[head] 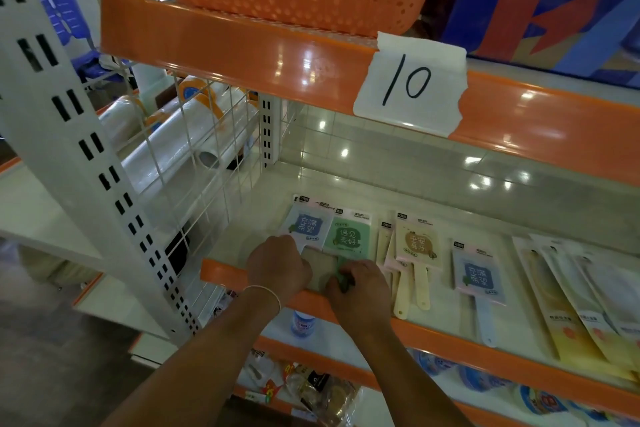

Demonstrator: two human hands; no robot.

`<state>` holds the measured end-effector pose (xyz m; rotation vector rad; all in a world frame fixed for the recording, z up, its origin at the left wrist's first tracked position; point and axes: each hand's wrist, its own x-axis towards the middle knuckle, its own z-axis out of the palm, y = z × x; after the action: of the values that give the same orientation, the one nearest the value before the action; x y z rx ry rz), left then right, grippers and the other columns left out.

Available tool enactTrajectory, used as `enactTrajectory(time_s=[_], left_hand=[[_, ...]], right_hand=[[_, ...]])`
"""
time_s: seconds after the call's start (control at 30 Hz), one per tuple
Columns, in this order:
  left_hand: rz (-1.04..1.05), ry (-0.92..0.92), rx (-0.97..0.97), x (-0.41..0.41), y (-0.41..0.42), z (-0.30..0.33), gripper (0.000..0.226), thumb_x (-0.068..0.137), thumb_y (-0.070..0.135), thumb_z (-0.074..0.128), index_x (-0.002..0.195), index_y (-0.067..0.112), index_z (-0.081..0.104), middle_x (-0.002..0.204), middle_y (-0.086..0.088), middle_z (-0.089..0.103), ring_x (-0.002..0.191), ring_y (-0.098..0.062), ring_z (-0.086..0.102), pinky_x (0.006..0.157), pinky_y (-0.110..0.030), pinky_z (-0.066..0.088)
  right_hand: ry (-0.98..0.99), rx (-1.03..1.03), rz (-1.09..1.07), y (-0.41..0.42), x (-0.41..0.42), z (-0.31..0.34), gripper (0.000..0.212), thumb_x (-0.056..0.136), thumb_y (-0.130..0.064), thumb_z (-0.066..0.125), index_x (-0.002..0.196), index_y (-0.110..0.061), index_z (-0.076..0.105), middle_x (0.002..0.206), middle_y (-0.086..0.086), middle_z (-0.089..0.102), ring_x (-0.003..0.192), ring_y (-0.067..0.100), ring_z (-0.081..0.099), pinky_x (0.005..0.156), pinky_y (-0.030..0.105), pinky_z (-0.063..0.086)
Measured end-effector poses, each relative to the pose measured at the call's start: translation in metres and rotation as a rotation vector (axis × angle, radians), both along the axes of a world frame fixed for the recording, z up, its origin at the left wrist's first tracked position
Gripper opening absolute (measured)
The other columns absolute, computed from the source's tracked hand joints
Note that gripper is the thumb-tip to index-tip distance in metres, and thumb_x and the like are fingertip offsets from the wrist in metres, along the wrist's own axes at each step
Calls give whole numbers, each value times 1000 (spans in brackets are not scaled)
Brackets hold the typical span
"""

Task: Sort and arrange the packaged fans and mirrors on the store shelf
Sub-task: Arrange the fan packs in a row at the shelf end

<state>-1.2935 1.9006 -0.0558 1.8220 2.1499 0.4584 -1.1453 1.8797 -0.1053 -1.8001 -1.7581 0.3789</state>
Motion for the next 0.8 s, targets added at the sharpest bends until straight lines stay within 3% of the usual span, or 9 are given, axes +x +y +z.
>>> enactTrajectory(time_s=[0.2, 0.53, 0.8], left_hand=[[31, 24, -22, -2, 1, -5, 26, 86, 29, 54, 105, 14, 63, 104, -5, 67, 95, -23, 64, 76, -28, 47], [35, 36, 19, -3, 2, -14, 38, 90, 34, 51, 120, 11, 58, 116, -7, 63, 107, -24, 60, 87, -32, 46], [-10, 97, -15, -4, 2, -12, 24, 89, 32, 52, 105, 14, 57, 105, -5, 63, 99, -22, 61, 79, -31, 46]], right_hand=[[21, -10, -8, -3, -1, 6, 21, 77, -31, 71, 88, -13, 69, 88, 0, 59, 77, 16, 58, 65, 24, 44], [1, -1, -4, -3, -1, 6, 19, 79, -31, 69, 87, -14, 69, 87, -3, 57, 72, 10, 48, 63, 21, 38], [1, 30, 2, -1, -2, 0, 18, 76, -29, 71, 83, -12, 68, 85, 2, 61, 71, 12, 49, 62, 21, 39]])
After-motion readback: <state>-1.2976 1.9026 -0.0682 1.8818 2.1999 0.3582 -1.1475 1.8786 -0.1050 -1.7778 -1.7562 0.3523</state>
